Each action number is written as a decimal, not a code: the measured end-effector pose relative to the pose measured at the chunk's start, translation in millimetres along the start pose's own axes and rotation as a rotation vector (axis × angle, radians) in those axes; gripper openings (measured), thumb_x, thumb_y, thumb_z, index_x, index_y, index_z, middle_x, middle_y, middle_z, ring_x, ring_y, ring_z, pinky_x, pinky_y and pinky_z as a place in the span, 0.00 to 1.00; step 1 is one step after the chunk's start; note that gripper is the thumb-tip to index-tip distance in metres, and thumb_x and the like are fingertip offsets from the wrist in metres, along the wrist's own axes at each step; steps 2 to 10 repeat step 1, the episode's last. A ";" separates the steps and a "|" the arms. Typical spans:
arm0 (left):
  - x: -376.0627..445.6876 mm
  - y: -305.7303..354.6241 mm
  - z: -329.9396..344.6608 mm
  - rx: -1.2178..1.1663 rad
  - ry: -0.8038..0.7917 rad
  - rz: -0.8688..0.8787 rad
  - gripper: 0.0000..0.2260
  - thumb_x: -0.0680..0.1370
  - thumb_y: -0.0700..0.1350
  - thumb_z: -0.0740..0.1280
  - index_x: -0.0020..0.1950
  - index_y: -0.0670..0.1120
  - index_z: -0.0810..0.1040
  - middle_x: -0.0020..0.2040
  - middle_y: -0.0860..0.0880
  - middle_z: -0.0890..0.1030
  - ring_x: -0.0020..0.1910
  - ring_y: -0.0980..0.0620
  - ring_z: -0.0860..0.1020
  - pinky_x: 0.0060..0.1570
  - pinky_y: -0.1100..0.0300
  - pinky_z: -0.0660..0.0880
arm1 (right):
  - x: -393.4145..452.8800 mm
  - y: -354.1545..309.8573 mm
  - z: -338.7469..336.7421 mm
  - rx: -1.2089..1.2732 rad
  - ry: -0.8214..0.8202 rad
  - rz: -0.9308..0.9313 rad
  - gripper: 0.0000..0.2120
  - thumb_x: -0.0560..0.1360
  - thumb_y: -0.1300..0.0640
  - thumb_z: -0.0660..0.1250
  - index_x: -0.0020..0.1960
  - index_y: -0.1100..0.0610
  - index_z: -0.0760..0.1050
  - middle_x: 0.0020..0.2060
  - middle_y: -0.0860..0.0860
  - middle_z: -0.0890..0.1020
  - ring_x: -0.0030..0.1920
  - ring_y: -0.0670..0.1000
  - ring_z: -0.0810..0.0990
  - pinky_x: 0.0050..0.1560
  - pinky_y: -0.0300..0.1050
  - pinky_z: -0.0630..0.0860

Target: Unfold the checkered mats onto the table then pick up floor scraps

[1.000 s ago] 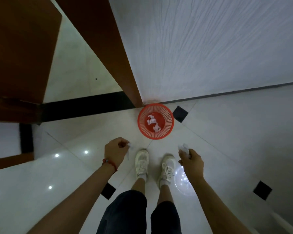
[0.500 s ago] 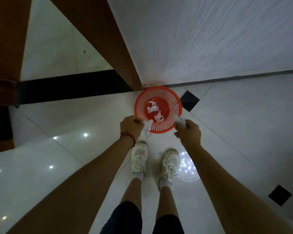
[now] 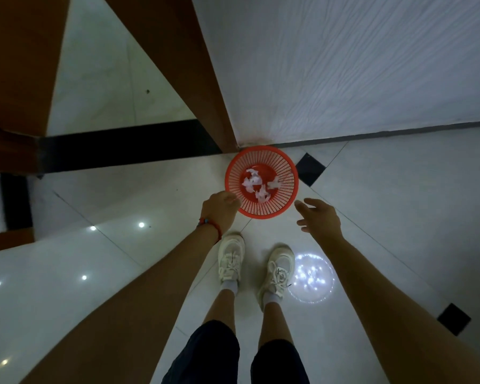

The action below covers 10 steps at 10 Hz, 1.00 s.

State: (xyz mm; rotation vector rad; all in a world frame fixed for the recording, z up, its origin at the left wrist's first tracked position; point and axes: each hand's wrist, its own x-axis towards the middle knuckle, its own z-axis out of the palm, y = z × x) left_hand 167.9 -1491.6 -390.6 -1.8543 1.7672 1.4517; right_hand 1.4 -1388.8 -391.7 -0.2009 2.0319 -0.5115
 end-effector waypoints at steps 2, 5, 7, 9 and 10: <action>-32.6 -2.5 -10.0 0.024 -0.014 0.008 0.13 0.77 0.46 0.61 0.53 0.39 0.78 0.54 0.40 0.81 0.55 0.43 0.77 0.48 0.61 0.67 | -27.9 0.6 -16.6 0.019 0.040 0.025 0.23 0.76 0.49 0.64 0.65 0.60 0.70 0.55 0.60 0.81 0.43 0.52 0.80 0.57 0.55 0.77; -32.6 -2.5 -10.0 0.024 -0.014 0.008 0.13 0.77 0.46 0.61 0.53 0.39 0.78 0.54 0.40 0.81 0.55 0.43 0.77 0.48 0.61 0.67 | -27.9 0.6 -16.6 0.019 0.040 0.025 0.23 0.76 0.49 0.64 0.65 0.60 0.70 0.55 0.60 0.81 0.43 0.52 0.80 0.57 0.55 0.77; -32.6 -2.5 -10.0 0.024 -0.014 0.008 0.13 0.77 0.46 0.61 0.53 0.39 0.78 0.54 0.40 0.81 0.55 0.43 0.77 0.48 0.61 0.67 | -27.9 0.6 -16.6 0.019 0.040 0.025 0.23 0.76 0.49 0.64 0.65 0.60 0.70 0.55 0.60 0.81 0.43 0.52 0.80 0.57 0.55 0.77; -32.6 -2.5 -10.0 0.024 -0.014 0.008 0.13 0.77 0.46 0.61 0.53 0.39 0.78 0.54 0.40 0.81 0.55 0.43 0.77 0.48 0.61 0.67 | -27.9 0.6 -16.6 0.019 0.040 0.025 0.23 0.76 0.49 0.64 0.65 0.60 0.70 0.55 0.60 0.81 0.43 0.52 0.80 0.57 0.55 0.77; -32.6 -2.5 -10.0 0.024 -0.014 0.008 0.13 0.77 0.46 0.61 0.53 0.39 0.78 0.54 0.40 0.81 0.55 0.43 0.77 0.48 0.61 0.67 | -27.9 0.6 -16.6 0.019 0.040 0.025 0.23 0.76 0.49 0.64 0.65 0.60 0.70 0.55 0.60 0.81 0.43 0.52 0.80 0.57 0.55 0.77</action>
